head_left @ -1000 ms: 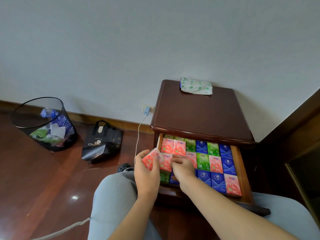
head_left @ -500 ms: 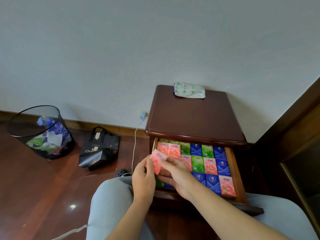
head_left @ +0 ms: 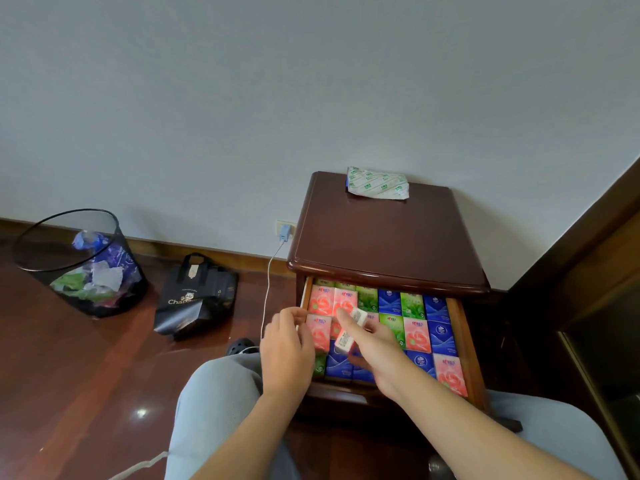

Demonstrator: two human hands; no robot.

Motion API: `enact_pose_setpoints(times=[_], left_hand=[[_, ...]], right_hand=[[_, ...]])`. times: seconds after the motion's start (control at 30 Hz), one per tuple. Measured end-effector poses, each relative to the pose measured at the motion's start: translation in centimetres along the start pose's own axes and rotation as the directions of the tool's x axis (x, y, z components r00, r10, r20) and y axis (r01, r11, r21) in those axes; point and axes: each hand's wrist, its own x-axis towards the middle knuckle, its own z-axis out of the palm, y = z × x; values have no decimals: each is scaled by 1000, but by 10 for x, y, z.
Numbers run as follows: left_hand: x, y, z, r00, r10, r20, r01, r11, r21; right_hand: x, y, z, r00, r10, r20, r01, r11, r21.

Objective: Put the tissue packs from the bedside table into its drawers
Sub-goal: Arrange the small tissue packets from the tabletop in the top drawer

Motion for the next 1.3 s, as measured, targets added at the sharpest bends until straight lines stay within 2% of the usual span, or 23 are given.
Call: enact_pose_setpoints(times=[0.03, 0.1, 0.2, 0.3, 0.47, 0.77, 0.83, 0.9, 0.97, 1.3], left_hand=[[0, -3, 1, 999, 24, -33, -20, 993, 121], [-1, -6, 4, 1000, 4, -28, 4, 963, 271], [-1, -4, 8, 999, -35, 29, 23, 943, 333], [-1, -1, 7, 998, -42, 55, 21, 940, 339], [-3, 0, 5, 997, -41, 68, 17, 946, 323], [-4, 3, 5, 993, -63, 100, 34, 961, 273], [-4, 3, 5, 994, -61, 96, 33, 961, 276], [-4, 2, 7, 993, -64, 95, 35, 958, 285], [-4, 2, 8, 993, -65, 94, 36, 957, 289], [-2, 1, 11, 992, -82, 96, 50, 954, 295]], right_hand=[[3, 1, -3, 997, 4, -71, -8, 999, -53], [10, 3, -8, 993, 19, -119, -32, 994, -109], [18, 5, -9, 989, 87, -122, -109, 976, -189], [27, 10, -3, 980, 80, -180, -117, 972, -202], [36, 22, 7, 955, -21, -295, -59, 964, -259], [39, 34, 9, 977, -96, -189, 19, 927, -375], [36, 34, 7, 976, -168, -136, 77, 859, -506], [33, 36, 6, 967, -241, -77, 110, 674, -731], [32, 37, 6, 953, -294, -70, 103, 532, -841], [41, 37, 9, 902, -418, -113, 127, 505, -854]])
